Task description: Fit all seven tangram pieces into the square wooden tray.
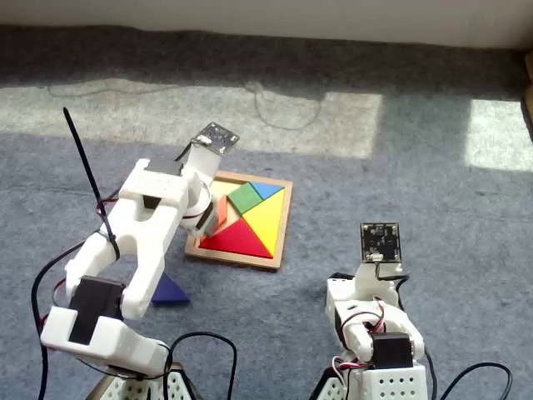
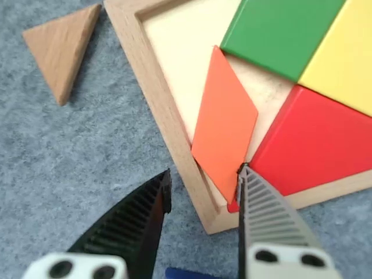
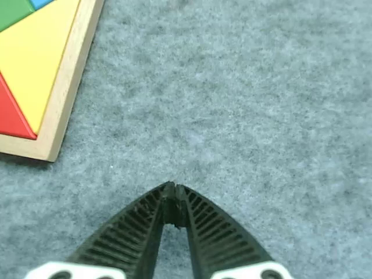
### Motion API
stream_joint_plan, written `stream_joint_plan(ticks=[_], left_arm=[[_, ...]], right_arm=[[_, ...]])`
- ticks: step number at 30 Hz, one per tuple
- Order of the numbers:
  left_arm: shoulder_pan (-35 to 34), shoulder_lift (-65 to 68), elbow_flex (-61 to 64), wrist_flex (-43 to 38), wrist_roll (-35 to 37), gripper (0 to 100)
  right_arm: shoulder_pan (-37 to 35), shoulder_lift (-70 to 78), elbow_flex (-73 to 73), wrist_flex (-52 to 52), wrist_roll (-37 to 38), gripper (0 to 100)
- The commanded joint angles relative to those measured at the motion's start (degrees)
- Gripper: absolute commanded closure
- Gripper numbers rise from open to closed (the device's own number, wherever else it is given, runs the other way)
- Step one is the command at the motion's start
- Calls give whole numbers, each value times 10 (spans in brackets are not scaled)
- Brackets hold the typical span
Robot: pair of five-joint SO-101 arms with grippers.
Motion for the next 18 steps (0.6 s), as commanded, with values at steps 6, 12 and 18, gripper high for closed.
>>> stream_joint_plan(ticks=[6, 12, 18], left_arm=[[-44, -30, -21, 45, -8, 811], [-41, -125, -70, 73, -4, 811], [-58, -128, -137, 74, 40, 806]], right_arm=[[7, -10, 77, 4, -1, 992], [7, -10, 77, 4, -1, 992], [7, -10, 77, 4, -1, 992]])
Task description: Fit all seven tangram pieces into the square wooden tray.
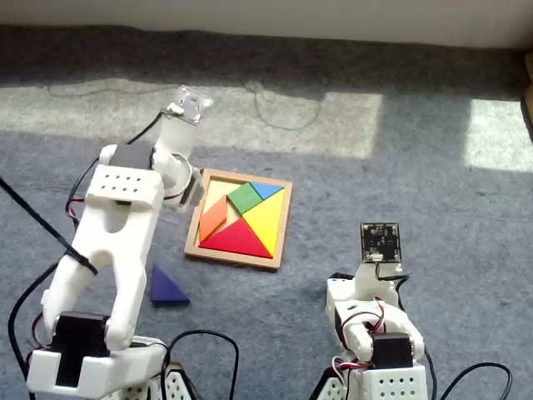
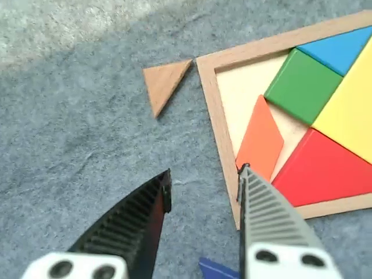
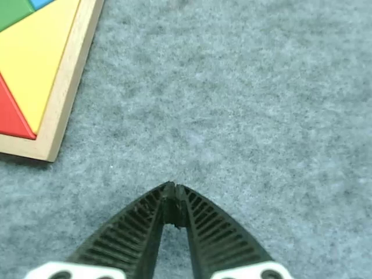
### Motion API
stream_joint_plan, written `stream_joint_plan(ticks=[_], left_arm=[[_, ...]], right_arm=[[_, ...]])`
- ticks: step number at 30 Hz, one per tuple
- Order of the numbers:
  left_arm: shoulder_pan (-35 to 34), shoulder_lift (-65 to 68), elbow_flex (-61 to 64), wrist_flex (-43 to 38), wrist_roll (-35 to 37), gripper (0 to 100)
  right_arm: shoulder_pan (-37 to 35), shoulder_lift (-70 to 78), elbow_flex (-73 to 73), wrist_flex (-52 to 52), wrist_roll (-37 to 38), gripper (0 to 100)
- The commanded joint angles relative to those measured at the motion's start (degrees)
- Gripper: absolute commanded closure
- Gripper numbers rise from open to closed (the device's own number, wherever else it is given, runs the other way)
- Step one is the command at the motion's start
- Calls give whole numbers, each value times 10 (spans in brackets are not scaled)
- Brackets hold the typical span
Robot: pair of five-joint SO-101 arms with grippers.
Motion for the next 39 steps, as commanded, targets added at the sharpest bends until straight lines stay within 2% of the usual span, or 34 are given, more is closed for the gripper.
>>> stream_joint_plan(ticks=[1, 4, 6, 9, 17, 22, 27, 39], left_arm=[[-13, 10, -64, 5, 10, 806], [-25, 84, -125, 8, -3, 806], [-25, 142, -175, 18, -60, 806], [-25, 227, -264, 59, -129, 806], [-25, 415, -527, 182, -206, 806], [-24, 511, -651, 227, -209, 806], [-26, 590, -728, 236, -209, 806], [-28, 651, -755, 237, -209, 806]], right_arm=[[7, -10, 77, 4, -1, 992], [7, -10, 77, 4, -1, 992], [7, -10, 77, 4, -1, 992], [7, -10, 77, 4, -1, 992], [7, -10, 77, 4, -1, 992], [7, -10, 77, 4, -1, 992], [7, -10, 77, 4, -1, 992], [7, -10, 77, 4, -1, 992]])
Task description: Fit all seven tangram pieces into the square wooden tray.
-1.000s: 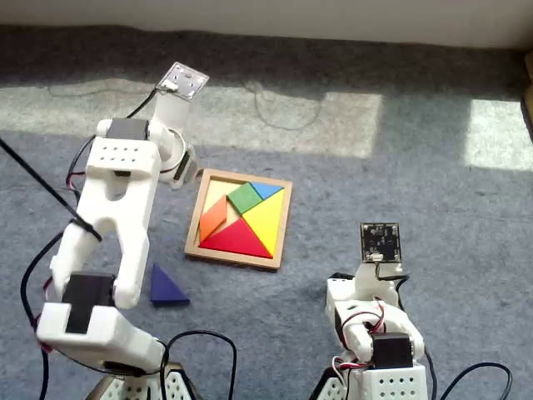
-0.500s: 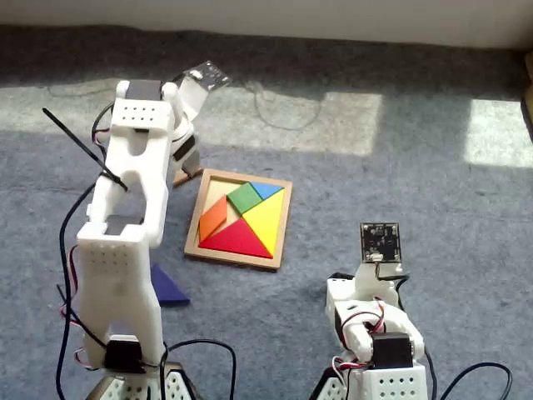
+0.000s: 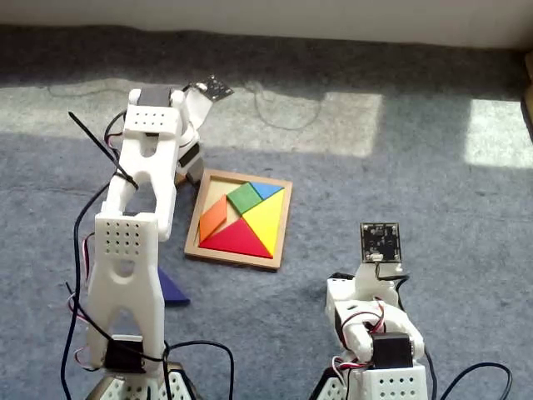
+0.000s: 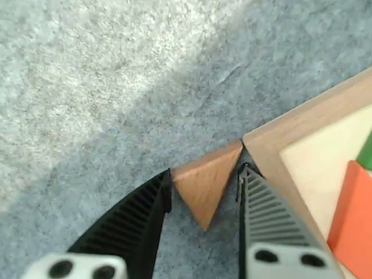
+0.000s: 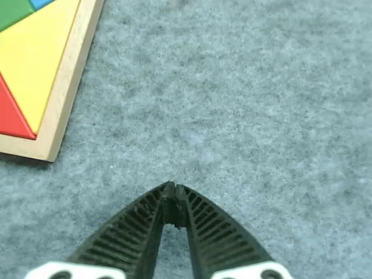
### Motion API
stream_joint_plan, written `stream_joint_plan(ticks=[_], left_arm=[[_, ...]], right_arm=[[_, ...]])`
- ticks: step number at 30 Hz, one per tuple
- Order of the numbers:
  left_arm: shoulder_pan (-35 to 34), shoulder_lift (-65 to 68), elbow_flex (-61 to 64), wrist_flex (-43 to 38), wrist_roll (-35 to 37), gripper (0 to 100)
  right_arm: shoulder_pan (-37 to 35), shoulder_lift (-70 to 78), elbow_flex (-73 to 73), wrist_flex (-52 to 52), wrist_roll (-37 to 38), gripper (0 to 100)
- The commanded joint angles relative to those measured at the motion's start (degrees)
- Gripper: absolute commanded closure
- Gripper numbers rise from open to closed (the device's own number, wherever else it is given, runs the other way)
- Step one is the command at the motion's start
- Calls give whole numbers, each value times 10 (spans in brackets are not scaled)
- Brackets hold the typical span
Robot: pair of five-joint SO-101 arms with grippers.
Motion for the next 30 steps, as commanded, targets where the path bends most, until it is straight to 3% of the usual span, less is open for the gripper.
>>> stream_joint_plan(ticks=[1, 8, 15, 22, 30], left_arm=[[-5, -7, -23, 6, -5, 806], [-2, 19, -23, 6, -2, 812], [0, 20, -28, 46, -2, 888], [-2, -20, -72, 106, -1, 892], [25, -96, -7, 107, 27, 892]], right_arm=[[7, -10, 77, 4, -1, 992], [7, -10, 77, 4, -1, 992], [7, -10, 77, 4, -1, 992], [7, -10, 77, 4, -1, 992], [7, -10, 77, 4, -1, 992]])
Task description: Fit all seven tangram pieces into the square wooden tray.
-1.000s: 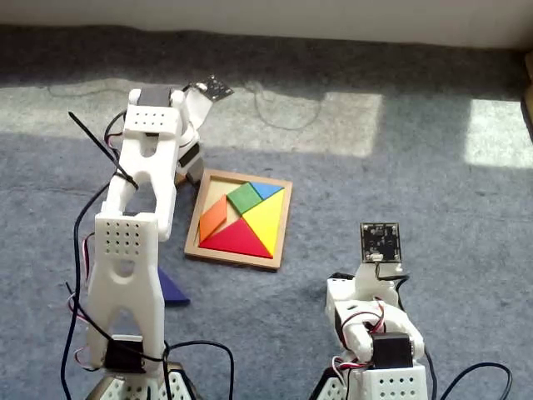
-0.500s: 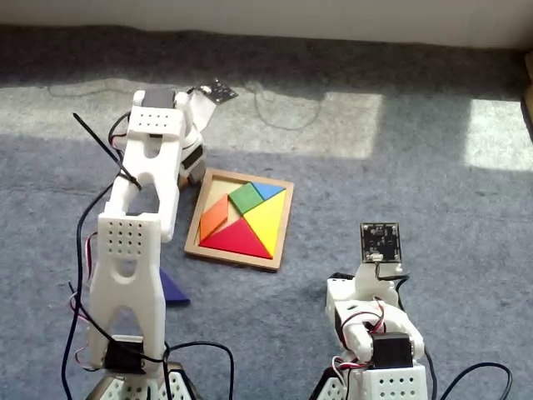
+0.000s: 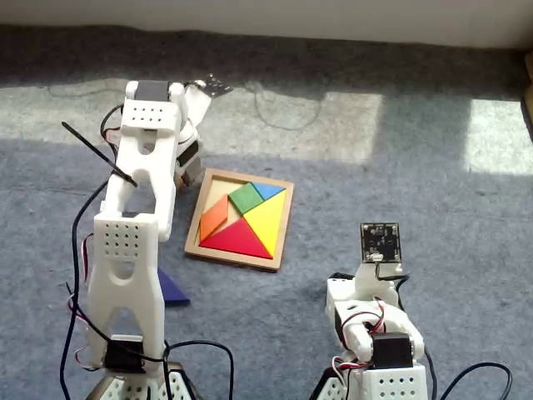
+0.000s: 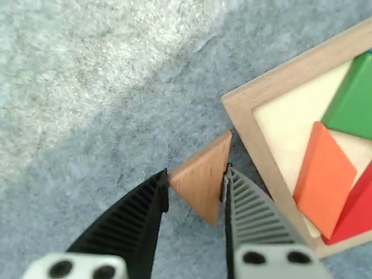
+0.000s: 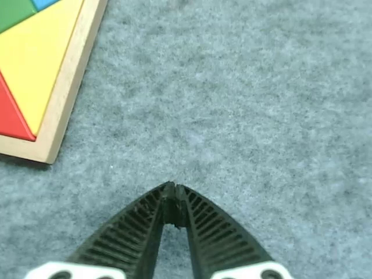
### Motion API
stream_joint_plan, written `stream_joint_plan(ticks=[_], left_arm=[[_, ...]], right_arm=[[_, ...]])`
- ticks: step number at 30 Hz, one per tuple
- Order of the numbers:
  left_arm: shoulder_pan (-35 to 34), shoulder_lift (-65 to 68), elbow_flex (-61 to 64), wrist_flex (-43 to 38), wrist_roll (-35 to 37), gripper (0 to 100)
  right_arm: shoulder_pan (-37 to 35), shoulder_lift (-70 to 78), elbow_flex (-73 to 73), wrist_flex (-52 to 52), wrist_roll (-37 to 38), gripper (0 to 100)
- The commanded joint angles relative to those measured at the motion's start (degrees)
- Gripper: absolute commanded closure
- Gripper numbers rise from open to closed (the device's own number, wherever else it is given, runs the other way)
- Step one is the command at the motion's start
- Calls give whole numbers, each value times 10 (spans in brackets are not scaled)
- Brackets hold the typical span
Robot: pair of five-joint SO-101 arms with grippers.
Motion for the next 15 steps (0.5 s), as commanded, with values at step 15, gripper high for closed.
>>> stream_joint_plan(ticks=[15], left_arm=[[148, -209, 217, 6, 191, 892]], right_arm=[[7, -10, 77, 4, -1, 992]])
